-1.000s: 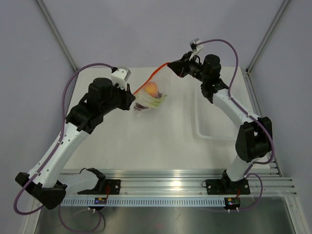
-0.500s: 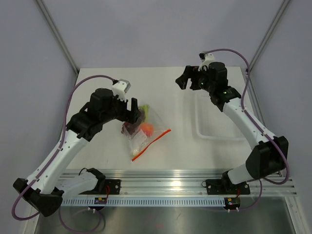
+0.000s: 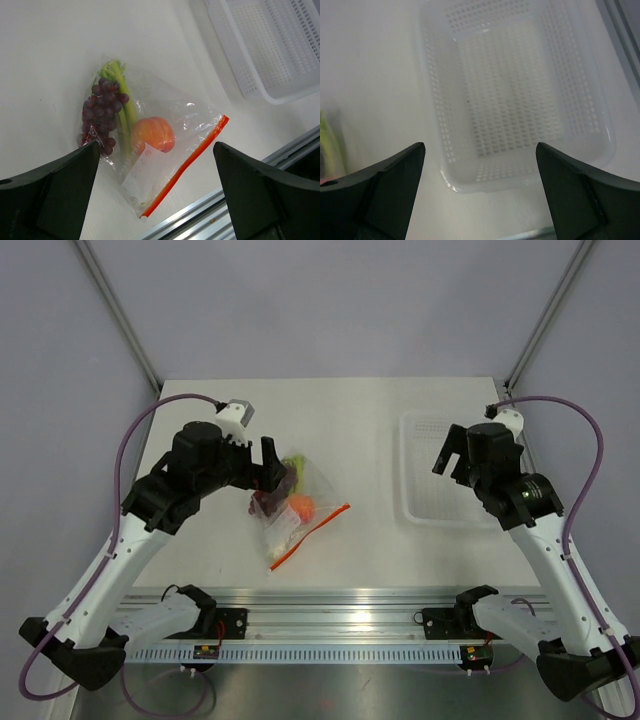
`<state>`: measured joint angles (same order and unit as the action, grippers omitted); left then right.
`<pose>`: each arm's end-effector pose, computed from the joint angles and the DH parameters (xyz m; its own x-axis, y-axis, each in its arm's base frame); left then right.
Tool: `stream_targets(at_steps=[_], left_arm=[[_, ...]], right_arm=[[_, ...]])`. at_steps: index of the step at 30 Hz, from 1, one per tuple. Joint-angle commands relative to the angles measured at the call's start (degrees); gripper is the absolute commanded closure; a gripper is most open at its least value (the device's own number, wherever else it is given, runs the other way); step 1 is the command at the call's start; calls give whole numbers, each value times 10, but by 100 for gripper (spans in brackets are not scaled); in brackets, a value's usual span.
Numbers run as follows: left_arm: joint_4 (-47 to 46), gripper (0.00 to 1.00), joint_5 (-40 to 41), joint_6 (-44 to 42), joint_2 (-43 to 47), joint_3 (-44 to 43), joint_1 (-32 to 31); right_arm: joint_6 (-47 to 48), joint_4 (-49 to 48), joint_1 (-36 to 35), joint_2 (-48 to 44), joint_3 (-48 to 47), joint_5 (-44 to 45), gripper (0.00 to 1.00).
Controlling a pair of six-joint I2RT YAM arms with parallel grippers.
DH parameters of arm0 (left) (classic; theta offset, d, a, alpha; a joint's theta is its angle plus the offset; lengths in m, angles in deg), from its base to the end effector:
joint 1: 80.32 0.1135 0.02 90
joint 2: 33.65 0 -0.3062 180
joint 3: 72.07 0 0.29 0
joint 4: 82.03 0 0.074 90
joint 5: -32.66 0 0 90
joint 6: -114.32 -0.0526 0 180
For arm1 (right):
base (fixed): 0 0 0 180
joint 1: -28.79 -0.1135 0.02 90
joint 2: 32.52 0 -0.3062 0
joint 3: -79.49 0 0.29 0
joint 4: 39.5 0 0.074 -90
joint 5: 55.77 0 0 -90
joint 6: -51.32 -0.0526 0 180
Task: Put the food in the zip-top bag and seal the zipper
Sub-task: Reset both arms
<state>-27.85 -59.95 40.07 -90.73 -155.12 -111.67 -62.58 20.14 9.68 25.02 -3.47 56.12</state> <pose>0.1916 -0.1195 0.4377 -0.5389 0.0108 -0.8423 0.4236 0.8678 -0.2599 0.2135 0.0532 0.4273 -0.4909 0.2278 -0.8409 0.2039 0.9685 0.1433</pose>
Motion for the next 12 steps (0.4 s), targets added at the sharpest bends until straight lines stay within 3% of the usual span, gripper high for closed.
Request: stream_targets(at_steps=[1, 12], left_arm=[[12, 1, -5, 24, -2, -3, 2], [-1, 1, -13, 35, 6, 5, 2]], right_arm=[[-47, 92, 1, -29, 40, 94, 1], [-80, 110, 1, -89, 79, 102, 1]])
